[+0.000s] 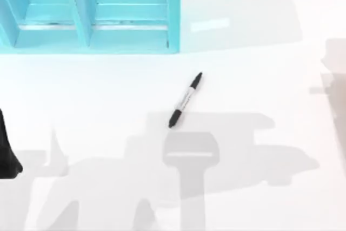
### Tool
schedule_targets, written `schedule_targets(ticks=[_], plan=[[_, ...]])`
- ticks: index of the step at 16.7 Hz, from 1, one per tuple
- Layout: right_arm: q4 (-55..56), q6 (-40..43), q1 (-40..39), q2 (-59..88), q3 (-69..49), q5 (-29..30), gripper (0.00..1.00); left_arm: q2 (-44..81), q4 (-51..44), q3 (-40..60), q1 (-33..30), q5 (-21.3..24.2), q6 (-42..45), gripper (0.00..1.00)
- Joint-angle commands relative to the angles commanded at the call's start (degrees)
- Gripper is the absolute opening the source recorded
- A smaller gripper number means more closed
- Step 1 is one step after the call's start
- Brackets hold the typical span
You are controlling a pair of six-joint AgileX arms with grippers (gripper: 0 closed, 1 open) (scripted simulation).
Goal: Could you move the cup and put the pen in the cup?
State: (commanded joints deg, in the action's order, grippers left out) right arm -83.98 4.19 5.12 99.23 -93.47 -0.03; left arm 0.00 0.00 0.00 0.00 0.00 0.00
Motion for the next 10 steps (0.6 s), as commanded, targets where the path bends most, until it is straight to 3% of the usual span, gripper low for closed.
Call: schedule_targets(ticks=[5, 10], plan=[[0.83, -0.95, -0.68, 0.95, 0.19, -0.24, 0.0, 0.0, 0.0, 0.0, 0.0, 0.0, 0.0, 1.0], [8.83, -12.24, -12.04, 7.19, 0.78, -1.05, 0.0, 0.0, 0.0, 0.0, 0.0, 0.0, 0.0, 1.0]])
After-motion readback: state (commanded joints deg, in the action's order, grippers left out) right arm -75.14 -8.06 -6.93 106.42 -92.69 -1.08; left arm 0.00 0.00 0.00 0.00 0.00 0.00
